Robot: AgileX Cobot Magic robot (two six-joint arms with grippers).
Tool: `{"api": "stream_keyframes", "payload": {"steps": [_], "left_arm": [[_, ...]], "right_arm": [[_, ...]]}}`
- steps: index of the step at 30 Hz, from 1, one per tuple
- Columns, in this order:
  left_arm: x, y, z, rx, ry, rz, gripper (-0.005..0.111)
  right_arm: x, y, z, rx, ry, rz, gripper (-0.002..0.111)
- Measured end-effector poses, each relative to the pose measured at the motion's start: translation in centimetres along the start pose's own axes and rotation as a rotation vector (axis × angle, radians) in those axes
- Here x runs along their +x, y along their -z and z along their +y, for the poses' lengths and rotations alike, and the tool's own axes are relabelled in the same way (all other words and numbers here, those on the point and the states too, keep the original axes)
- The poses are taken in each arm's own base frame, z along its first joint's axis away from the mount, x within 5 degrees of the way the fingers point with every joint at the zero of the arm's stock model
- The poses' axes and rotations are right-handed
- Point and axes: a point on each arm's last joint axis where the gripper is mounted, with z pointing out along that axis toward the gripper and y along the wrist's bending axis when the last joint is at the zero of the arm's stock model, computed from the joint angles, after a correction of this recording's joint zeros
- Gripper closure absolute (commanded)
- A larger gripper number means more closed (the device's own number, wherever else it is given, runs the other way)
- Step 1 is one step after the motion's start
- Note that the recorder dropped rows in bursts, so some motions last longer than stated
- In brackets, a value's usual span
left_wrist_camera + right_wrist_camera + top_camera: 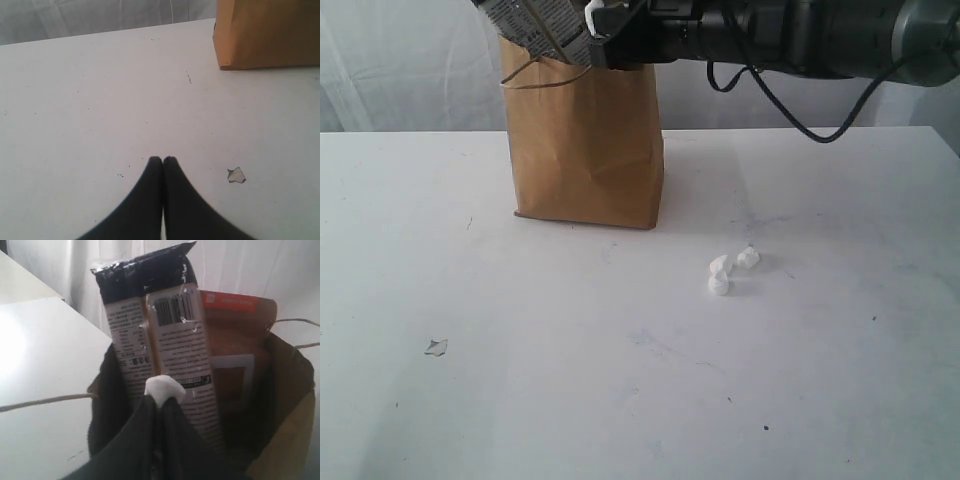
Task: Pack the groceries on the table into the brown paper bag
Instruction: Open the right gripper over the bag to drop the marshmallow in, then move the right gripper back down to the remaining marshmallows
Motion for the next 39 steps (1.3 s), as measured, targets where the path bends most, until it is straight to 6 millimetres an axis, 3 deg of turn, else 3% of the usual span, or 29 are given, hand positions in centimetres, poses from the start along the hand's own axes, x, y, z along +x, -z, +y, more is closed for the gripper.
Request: {"api": "stream_keyframes", "payload": {"steps": [9, 11, 18, 24, 27, 31, 34, 39], "left_arm": [[0.0, 0.0, 0.0, 0.000, 0.000, 0.000, 0.107], [0.0, 0.0, 0.0, 0.000, 0.000, 0.000, 0.107], [0.0, 0.0, 0.0, 0.000, 0.000, 0.000, 0.107], [0.0, 0.0, 0.0, 0.000, 0.000, 0.000, 0.107], [0.0, 0.0, 0.0, 0.000, 0.000, 0.000, 0.107], [0.0, 0.0, 0.0, 0.000, 0.000, 0.000, 0.107], [0.0, 0.0, 0.0, 0.000, 0.000, 0.000, 0.107], [0.0, 0.0, 0.0, 0.000, 0.000, 0.000, 0.107]], "right_arm": [[1.4, -0.9, -0.6, 0.027, -0.013, 0.034, 0.043], [1.3, -1.0, -0.4, 0.022, -0.011, 0.031, 0.038], [0.9, -0.8, -0.4, 0.032, -0.017, 0.026, 0.037], [-2.8, 1.7, -0.4, 0.119, -0.075, -0.031, 0.047], [-4.4, 3.7, -0.4, 0.203, -0.053, -0.030, 0.069], [-4.8, 6.3, -0.2, 0.297, -0.039, -0.002, 0.105], [-3.7, 8.1, 0.2, 0.337, -0.055, 0.039, 0.108], [1.4, 10.6, 0.4, 0.392, -0.138, 0.174, 0.108]]}}
